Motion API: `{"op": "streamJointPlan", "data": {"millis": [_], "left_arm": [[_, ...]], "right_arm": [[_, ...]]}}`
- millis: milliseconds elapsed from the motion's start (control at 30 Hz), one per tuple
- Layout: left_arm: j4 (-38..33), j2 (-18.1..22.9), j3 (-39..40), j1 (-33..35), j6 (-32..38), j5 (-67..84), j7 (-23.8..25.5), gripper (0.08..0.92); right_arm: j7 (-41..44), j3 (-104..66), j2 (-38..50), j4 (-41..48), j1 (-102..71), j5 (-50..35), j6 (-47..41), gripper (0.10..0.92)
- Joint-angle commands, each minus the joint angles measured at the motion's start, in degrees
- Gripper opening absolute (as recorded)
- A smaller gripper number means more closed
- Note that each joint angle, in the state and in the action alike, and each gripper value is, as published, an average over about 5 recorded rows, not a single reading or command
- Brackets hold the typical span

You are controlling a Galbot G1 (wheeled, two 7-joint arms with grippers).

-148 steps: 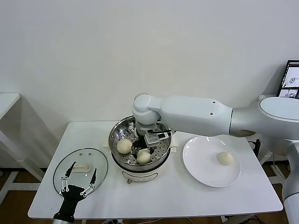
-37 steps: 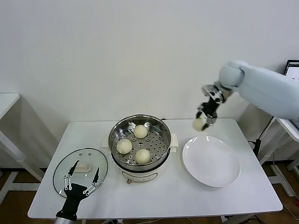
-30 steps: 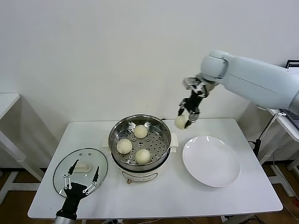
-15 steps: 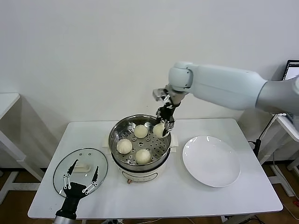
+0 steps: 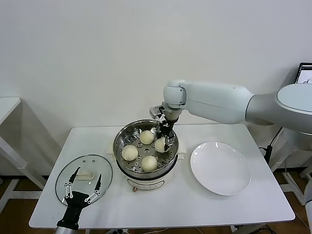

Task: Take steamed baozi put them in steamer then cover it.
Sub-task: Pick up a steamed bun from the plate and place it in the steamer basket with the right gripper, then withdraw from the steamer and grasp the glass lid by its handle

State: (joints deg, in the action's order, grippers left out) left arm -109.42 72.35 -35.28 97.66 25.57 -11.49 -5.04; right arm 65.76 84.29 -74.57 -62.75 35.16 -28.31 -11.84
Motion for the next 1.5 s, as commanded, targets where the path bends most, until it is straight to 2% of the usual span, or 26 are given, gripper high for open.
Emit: {"op": "streamJointPlan", "data": {"millis": [33, 200, 400, 633, 800, 900, 1100, 1200, 1300, 1500], "left_arm": [[-0.02, 0.01, -0.07, 0.05, 0.09, 0.01, -0.01, 0.823], [0.04, 0.00, -0.09, 0.02, 0.07, 0.00, -0.07, 0.823], [-0.13, 0.04, -0.13, 0.02, -0.07, -0.03, -0.07, 0.823], [-0.40, -0.04, -0.57, 0.02, -0.21, -0.27, -0.10, 0.823], [-0.54, -0.36, -1.36, -0.42, -0.41, -1.72, -0.49, 0.823], [-0.52, -0.69, -1.75, -1.02, -0.85, -2.97, -0.98, 0.823], [-1.79, -1.52, -2.12, -2.11, -4.00, -5.88, -2.70, 0.823], [-2.48, -1.66, -2.32, -2.68, -6.20, -7.86, -4.18, 0.823], [-2.78, -1.91, -2.36, -3.39, -8.27, -10.82, -6.29, 0.823], [-2.33, -2.46, -2.17, -4.72, -13.79, -20.22, -10.86, 0.823]], "right_arm": [[-0.93, 0.29, -1.54, 1.70, -1.37, 2.81, 0.32, 0.648], [-0.95, 0.29, -1.34, 1.66, -1.44, 3.19, 0.77, 0.688], [-0.80, -0.24, -0.57, 0.71, -1.11, 3.18, 0.88, 0.805], [-0.87, -6.07, 3.78, -3.62, -1.20, 2.27, 1.12, 0.822], [-4.14, -16.08, 12.70, -11.15, -2.91, -2.21, 3.47, 0.823], [-14.63, -19.17, 19.31, -16.85, -4.13, -6.08, 5.33, 0.823], [-53.83, -26.09, 28.88, -22.27, -13.52, -10.41, 15.34, 0.823], [-67.48, -34.68, 30.80, -22.23, -21.85, -10.18, 19.50, 0.823], [-73.75, -45.78, 32.02, -22.38, -32.19, -9.19, 22.17, 0.823], [-77.07, -68.60, 33.32, -22.93, -54.46, -5.57, 25.11, 0.823]]}}
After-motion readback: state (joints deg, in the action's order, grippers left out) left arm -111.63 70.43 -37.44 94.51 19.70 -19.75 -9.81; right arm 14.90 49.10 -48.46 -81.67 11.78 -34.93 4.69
